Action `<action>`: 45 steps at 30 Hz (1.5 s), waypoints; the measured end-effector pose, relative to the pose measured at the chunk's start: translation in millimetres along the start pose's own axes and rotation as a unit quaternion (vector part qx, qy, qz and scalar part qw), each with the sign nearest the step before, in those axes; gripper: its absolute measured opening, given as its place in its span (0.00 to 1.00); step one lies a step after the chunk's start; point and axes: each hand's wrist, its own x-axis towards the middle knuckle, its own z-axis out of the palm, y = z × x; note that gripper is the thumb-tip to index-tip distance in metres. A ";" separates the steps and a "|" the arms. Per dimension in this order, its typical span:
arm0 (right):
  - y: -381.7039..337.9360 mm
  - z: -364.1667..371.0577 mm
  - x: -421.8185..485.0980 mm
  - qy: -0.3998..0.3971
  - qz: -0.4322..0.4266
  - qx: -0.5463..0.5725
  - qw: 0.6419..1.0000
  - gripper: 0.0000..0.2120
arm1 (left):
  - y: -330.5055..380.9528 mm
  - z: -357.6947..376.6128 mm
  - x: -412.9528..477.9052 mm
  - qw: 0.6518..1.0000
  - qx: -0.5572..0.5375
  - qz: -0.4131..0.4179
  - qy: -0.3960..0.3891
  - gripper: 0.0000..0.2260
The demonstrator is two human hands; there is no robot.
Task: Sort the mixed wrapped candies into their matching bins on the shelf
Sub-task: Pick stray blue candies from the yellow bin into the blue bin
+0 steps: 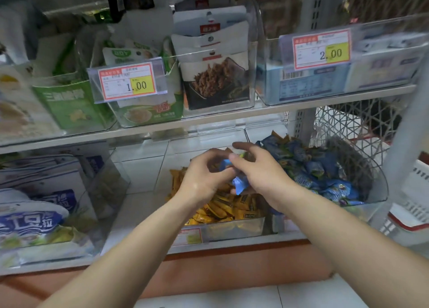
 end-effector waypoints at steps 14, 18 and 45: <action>22.5 -99.0 24.2 0.107 -0.100 -0.605 0.783 0.18 | -35.2 2.1 6.2 0.882 0.433 0.033 -0.186 0.29; 0.5 -85.1 29.2 0.136 -0.073 -0.614 0.774 0.24 | -50.2 8.7 16.7 0.843 0.472 0.058 -0.249 0.37; 29.5 -63.3 37.9 -0.085 -0.089 -0.565 0.816 0.39 | -73.9 17.6 50.4 0.850 0.488 0.083 -0.180 0.22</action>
